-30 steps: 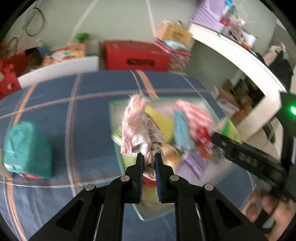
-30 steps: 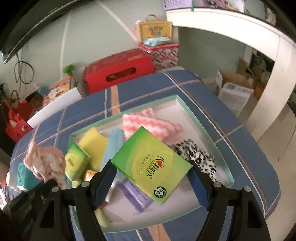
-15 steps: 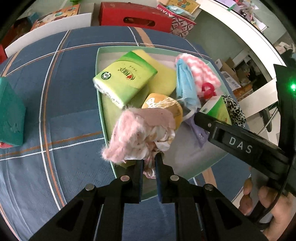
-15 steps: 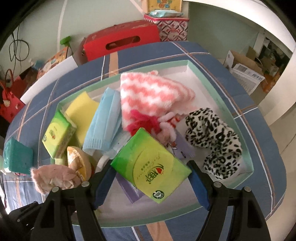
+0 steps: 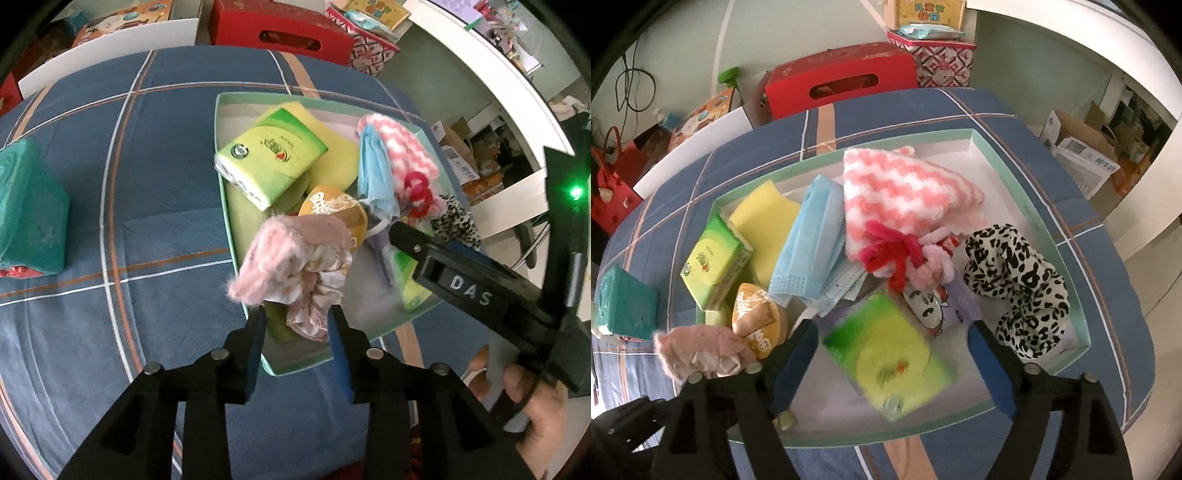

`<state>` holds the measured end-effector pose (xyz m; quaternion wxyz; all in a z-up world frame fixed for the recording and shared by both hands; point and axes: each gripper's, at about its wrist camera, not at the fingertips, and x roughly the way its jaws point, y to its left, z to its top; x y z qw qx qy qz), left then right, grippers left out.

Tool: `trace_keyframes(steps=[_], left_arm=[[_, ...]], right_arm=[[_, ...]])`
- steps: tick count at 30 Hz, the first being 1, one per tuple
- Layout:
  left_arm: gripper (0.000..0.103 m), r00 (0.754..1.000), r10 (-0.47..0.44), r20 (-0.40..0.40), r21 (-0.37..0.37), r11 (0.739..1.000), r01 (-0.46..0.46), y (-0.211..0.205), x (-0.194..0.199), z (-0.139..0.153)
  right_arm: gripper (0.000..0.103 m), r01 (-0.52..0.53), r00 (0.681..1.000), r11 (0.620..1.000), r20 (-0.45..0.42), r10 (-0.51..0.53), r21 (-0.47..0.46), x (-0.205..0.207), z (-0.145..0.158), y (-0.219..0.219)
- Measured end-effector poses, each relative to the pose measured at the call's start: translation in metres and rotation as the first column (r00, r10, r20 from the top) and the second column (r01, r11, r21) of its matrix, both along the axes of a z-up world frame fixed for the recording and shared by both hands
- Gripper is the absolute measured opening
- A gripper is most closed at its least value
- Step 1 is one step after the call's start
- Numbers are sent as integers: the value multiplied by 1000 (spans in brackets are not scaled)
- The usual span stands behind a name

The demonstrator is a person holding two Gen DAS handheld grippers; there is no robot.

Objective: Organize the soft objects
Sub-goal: 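Carry the pink cloth into the tray and open both tools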

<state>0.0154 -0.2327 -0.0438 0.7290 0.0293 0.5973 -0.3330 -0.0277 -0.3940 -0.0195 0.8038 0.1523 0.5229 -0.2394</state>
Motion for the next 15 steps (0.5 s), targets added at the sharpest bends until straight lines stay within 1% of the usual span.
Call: trace_keyframes(steps=[1,5,7,9,10,11,13,14,15], left_arm=[[42,1000,6,9,-1,1000,-6,2,0,3],[42,997,40,60,-4,999,-40,17,3,18],[44,991,77,113,18,997,-80,25,6,25],[52,980,101,169,49,993,-111,32,9,28],[61,973,115,202,69,989,-132,36,11,31],[65,963,129,236,90,984,-154,38,13,33],[66,950,144,277,112,977,-181,42,15,36],[70,944,153,292,122,973,-195,45,17,37],[74,936,167,310,133,967,-216,47,20,37]], right_arm=[[88,-2,1000,1000,1,2,-4,0,1,0],[88,-15,1000,1000,5,15,-24,1,6,5],[88,-24,1000,999,7,24,-32,2,8,9],[89,-33,999,999,10,33,-36,3,10,12],[89,-37,999,999,12,37,-37,4,10,14],[89,-41,999,998,15,42,-39,4,11,17],[89,-51,998,998,20,52,-43,5,13,21],[91,-58,998,997,24,59,-45,6,15,23],[94,-63,997,997,30,64,-46,7,16,26]])
